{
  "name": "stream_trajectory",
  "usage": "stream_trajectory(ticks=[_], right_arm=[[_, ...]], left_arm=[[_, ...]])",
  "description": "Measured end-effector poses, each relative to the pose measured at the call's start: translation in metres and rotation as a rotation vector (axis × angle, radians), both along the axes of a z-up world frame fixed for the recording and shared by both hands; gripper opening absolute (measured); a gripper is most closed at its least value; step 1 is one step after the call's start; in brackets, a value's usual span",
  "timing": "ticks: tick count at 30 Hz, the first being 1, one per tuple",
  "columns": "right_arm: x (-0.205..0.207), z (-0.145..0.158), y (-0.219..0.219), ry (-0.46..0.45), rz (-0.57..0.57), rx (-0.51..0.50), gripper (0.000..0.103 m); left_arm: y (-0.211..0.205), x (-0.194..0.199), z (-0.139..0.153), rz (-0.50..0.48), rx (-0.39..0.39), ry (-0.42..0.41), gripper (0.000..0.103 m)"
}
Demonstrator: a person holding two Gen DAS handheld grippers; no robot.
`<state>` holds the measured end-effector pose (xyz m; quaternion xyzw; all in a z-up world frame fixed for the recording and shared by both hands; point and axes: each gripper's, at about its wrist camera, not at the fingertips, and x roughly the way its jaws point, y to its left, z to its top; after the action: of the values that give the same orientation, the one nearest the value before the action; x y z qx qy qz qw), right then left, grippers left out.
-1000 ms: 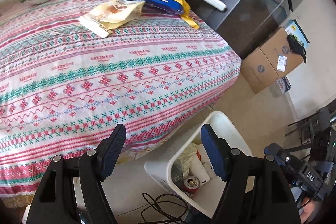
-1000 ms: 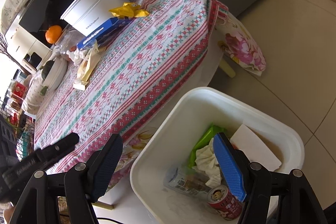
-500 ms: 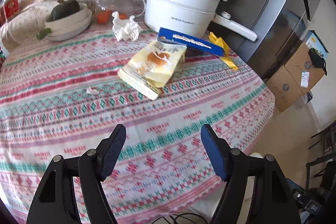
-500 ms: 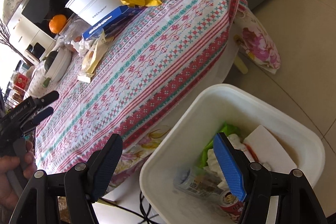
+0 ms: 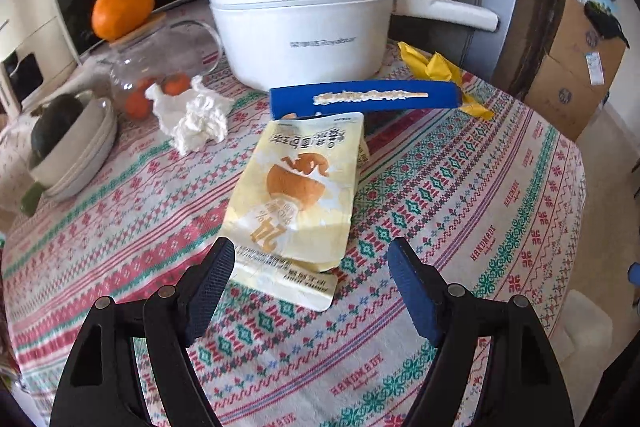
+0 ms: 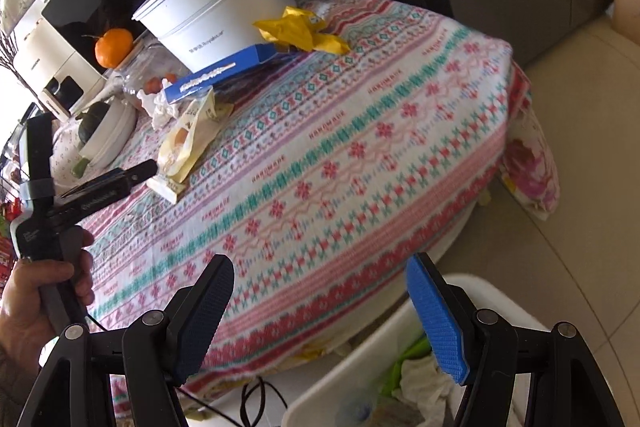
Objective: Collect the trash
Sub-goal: 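Return both open tools to the table toward the snack pouch and yellow bag, then grasp the cream snack pouch with the left tool while the right tool grasps the yellow bag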
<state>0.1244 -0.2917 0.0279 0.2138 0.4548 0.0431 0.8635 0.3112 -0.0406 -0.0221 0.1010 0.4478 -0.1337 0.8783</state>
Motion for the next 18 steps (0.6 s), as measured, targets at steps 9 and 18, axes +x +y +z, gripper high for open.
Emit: stream_trajectory(ticks=[9,18], right_arm=[[0.070,0.012,0.008,-0.063,0.020,-0.063,0.076],[0.133,0.008,0.052,-0.217,0.242,-0.490,0.076]], left_arm=[[-0.039,0.033,-0.035,-0.058,0.143,0.013,0.081],[0.010,0.050,-0.024,0.012,-0.127,0.128,0.011]])
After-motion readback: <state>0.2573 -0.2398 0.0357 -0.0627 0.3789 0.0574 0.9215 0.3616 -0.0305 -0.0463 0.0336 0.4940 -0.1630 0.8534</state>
